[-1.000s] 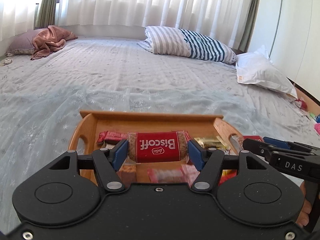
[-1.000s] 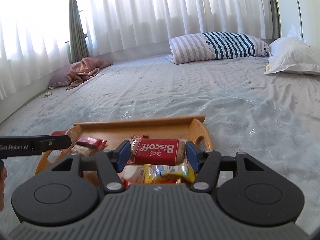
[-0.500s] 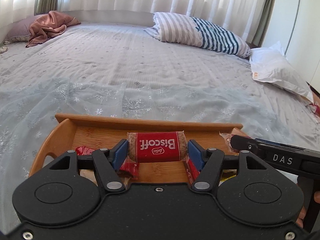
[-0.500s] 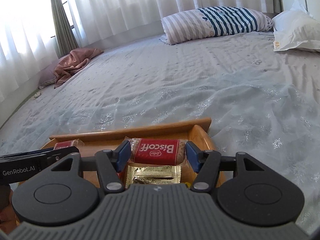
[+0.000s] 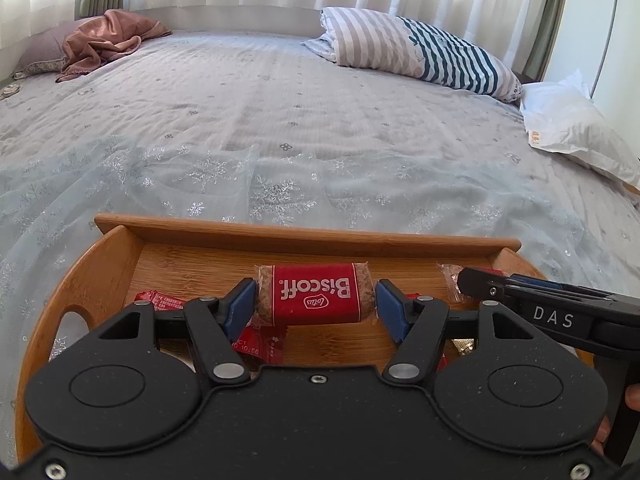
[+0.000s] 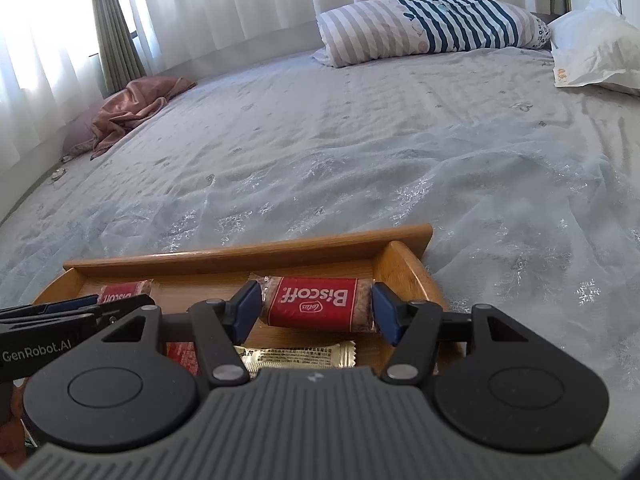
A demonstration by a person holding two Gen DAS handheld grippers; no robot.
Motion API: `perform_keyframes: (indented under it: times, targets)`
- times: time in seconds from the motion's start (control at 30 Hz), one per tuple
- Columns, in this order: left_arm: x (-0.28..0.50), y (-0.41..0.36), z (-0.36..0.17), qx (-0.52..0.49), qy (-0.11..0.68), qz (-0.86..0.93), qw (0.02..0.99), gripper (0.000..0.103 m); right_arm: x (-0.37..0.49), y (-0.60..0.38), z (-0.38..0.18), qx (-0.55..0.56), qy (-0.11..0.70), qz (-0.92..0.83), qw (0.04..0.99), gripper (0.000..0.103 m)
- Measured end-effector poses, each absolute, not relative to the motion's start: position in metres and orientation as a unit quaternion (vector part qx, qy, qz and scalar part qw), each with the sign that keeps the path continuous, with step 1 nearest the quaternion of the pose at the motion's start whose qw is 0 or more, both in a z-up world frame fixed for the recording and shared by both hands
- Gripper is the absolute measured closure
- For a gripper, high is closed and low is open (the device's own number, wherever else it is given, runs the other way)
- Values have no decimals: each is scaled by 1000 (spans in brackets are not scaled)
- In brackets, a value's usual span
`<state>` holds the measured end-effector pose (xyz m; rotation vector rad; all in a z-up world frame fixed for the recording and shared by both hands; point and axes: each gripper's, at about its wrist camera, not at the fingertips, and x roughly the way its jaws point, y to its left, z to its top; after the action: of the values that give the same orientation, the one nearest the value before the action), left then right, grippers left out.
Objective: Organize snacks
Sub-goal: 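Carry both Biscoff packets onto the tray and open both grippers to release them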
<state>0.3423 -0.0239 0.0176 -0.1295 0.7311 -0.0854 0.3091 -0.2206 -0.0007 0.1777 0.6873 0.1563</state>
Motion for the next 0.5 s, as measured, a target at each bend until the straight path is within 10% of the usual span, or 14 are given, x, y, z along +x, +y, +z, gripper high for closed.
perform_keyframes:
  times: [0.5]
  targets:
    - [341,-27,25,-49,348,-24,936,13,305,-224,6,114,322,105,934,24]
